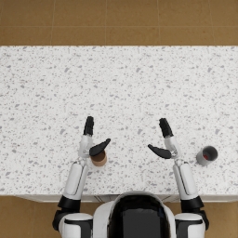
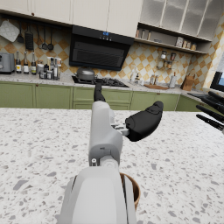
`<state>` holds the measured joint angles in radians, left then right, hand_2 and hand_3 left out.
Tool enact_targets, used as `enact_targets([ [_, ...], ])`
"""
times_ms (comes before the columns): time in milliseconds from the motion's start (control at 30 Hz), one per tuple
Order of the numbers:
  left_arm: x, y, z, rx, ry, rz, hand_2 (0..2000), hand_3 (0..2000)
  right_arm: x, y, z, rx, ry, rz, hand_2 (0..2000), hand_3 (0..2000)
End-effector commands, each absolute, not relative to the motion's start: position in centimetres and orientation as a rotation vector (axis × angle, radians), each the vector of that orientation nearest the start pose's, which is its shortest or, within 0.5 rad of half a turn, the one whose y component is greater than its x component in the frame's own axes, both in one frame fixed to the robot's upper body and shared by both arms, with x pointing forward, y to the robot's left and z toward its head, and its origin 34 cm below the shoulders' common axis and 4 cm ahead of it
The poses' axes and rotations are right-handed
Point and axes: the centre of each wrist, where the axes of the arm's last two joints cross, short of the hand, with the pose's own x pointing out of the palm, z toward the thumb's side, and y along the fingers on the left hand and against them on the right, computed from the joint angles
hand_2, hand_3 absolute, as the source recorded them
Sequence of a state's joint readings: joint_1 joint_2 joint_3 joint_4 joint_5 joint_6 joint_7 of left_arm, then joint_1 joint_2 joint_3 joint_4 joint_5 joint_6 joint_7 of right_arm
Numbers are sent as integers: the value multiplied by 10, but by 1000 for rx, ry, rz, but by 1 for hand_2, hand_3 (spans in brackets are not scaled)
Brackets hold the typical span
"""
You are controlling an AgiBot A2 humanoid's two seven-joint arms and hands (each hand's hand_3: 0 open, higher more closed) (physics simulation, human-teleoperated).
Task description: Pick up two cups and pour the berry on the right into the cup on the left
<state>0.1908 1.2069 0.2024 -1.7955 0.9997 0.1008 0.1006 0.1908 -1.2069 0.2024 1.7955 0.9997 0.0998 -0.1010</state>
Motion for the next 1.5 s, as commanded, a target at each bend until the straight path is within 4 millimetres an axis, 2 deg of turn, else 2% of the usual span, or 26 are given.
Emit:
enact_targets([
  [33, 242, 201, 200, -14, -317, -1773, 0, 0, 242, -201, 200, -36, -312, 1969, 0, 0],
  [500, 242, 201, 200, -14, -317, -1773, 0, 0, 242, -201, 200, -36, -312, 1969, 0, 0],
  [533, 243, 195, 194, -34, -294, -1794, 0, 0, 243, -195, 194, -14, -291, 1991, 0, 0],
  [600, 228, 198, 208, 62, -385, -1840, 0, 0, 231, -194, 203, -68, -369, 1953, 0, 0],
  [700, 209, 209, 207, 108, -393, -1849, 0, 0, 220, -211, 212, -125, -426, 1857, 0, 0],
  [767, 201, 211, 208, 151, -377, -1852, 0, 0, 214, -220, 208, -124, -414, 1817, 0, 0],
  [833, 196, 214, 204, 206, -322, -1840, 0, 0, 205, -233, 209, -194, -370, 1752, 0, 0],
  [967, 194, 222, 197, 305, -210, -1792, 0, 0, 197, -260, 207, -297, -285, 1590, 0, 0],
  [1067, 196, 226, 189, 355, -128, -1759, 0, 0, 196, -273, 206, -372, -205, 1514, 0, 0],
  [1200, 194, 226, 172, 337, -47, -1762, 0, 0, 191, -294, 202, -401, -143, 1404, 0, 0],
  [1300, 189, 227, 158, 300, 11, -1771, 0, 0, 183, -305, 191, -364, -106, 1346, 0, 0],
  [1500, 183, 225, 147, 262, 46, -1784, 0, 0, 161, -328, 179, -314, -75, 1212, 0, 0],
])
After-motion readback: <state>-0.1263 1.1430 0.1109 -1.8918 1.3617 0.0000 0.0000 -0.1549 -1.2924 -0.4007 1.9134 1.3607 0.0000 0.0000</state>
